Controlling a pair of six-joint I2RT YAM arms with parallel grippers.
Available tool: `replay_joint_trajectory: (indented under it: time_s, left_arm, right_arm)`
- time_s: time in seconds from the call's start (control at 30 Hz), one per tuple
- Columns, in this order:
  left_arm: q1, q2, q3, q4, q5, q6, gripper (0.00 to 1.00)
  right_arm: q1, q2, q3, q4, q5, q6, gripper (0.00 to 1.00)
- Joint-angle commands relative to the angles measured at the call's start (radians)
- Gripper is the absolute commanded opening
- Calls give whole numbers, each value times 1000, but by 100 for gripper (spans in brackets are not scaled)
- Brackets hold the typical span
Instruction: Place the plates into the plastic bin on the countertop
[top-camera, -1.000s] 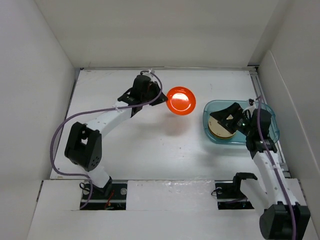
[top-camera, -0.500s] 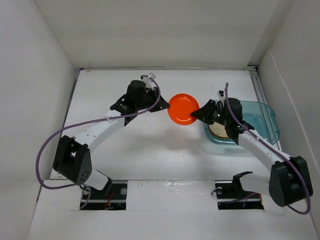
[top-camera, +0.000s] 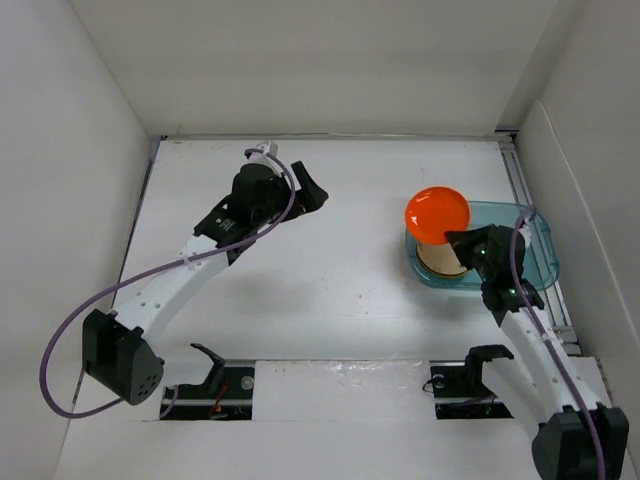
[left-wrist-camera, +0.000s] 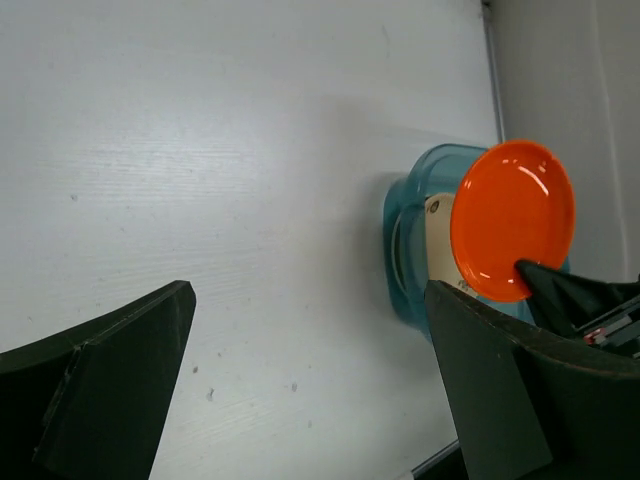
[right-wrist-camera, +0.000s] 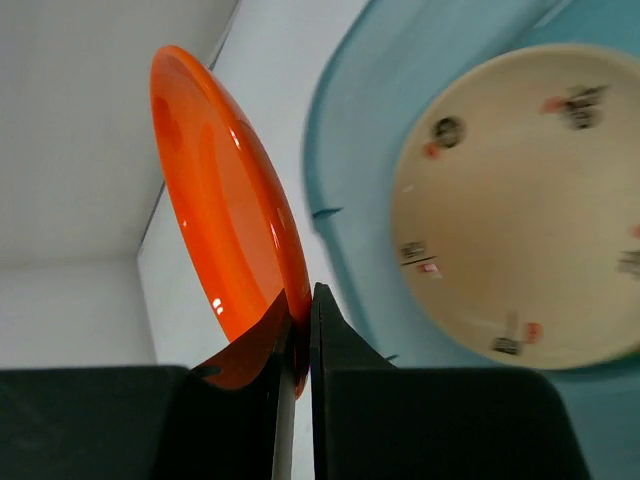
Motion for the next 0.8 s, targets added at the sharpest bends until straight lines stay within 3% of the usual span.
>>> replay_joint_trajectory:
  time_s: [0.0,0.1,0.23,0.33,0.37,0.4,0.47,0.53,0.57,0.77]
  left_arm:
    - [1,-66,2,-1,-73,-13,100]
    - [1,-56,2,-1,-52,-13,100]
    - [1,-47,2,-1,-32,-13,100]
    - [1,-47,-7,-1,-32,-13,100]
    - [1,-56,-7,-1,-32,-13,100]
    - [1,-56,-7,-1,-32,-13,100]
    - [1,-67,-7,-12,-41,-13,100]
    - [1,-79,-7,-21,-41,-13,100]
    - [1,-79,-7,-21,-41,-13,100]
    - [1,-126,2,-65,-50,-13,100]
  right_arm:
    - [-79,-116,-31,-171,144,41,0]
    - [-134,-193,-56,-243,179,17,0]
    - [-202,-165,-67,-253,153,-17,0]
    - [-225,-125,-67,-224,84,-52,16]
    - [-225,-113,-67,-224,71,-53,45]
    - [-225,-113,-67,-224,60,-62,61]
    - [-225,-144,-42,-245,49,-62,73]
    - [-225,-200,-13,-283,29,-71,94]
    - [-225,-222,20,-323,15,-88,100]
    - [-225,-348,158,-483,37,-138,100]
